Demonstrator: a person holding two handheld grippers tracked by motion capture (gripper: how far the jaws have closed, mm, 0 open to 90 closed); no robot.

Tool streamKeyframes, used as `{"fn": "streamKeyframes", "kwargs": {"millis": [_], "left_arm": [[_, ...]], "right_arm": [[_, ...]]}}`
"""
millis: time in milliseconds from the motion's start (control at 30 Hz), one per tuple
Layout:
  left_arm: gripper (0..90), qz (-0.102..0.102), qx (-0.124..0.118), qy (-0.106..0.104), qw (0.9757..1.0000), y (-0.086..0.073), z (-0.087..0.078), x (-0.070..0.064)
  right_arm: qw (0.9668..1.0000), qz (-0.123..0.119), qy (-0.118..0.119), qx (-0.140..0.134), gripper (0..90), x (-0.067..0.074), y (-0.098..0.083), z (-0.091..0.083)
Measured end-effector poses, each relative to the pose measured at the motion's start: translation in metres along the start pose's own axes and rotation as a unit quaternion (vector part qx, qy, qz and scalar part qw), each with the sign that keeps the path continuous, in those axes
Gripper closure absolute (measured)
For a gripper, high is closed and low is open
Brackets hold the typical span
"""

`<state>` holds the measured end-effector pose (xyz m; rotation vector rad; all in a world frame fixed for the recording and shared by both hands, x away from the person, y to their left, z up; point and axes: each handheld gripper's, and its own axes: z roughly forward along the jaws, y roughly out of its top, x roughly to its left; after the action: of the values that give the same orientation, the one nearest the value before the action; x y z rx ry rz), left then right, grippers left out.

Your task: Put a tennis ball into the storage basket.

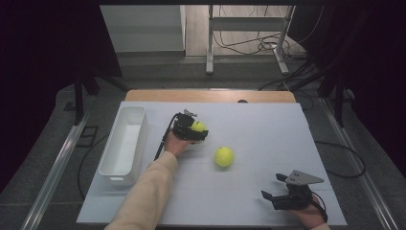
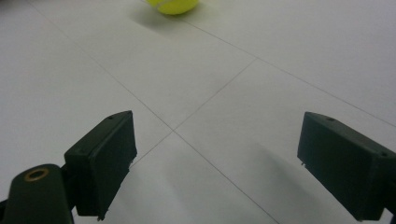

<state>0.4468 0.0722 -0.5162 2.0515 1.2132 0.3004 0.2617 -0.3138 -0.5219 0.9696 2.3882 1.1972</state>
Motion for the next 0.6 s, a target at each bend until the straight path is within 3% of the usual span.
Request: {"fn": "streamKeyframes", "kwargs": {"millis": [67, 233, 600], "left_arm": [[16.0, 0.005, -0.002, -0.005, 1.0, -0.0001, 0.0004, -0.0006], [24.5, 0.011, -0.003, 0.006, 0.9999, 0.0006, 0.0, -0.0023], [26.7, 0.01, 0.001, 0.008, 0.9999, 0.0012, -0.0017, -0.0035]], "right_arm": [[1.0, 0.0, 0.0, 0.0, 12.2, 0.0, 0.0, -0.0001], [1.0, 0.0, 0.0, 0.0, 12.2, -0.0001, -0.0001, 0.0], [1.0, -0.002, -0.004, 0.003, 12.3, 0.0, -0.0001, -0.0001]]}}
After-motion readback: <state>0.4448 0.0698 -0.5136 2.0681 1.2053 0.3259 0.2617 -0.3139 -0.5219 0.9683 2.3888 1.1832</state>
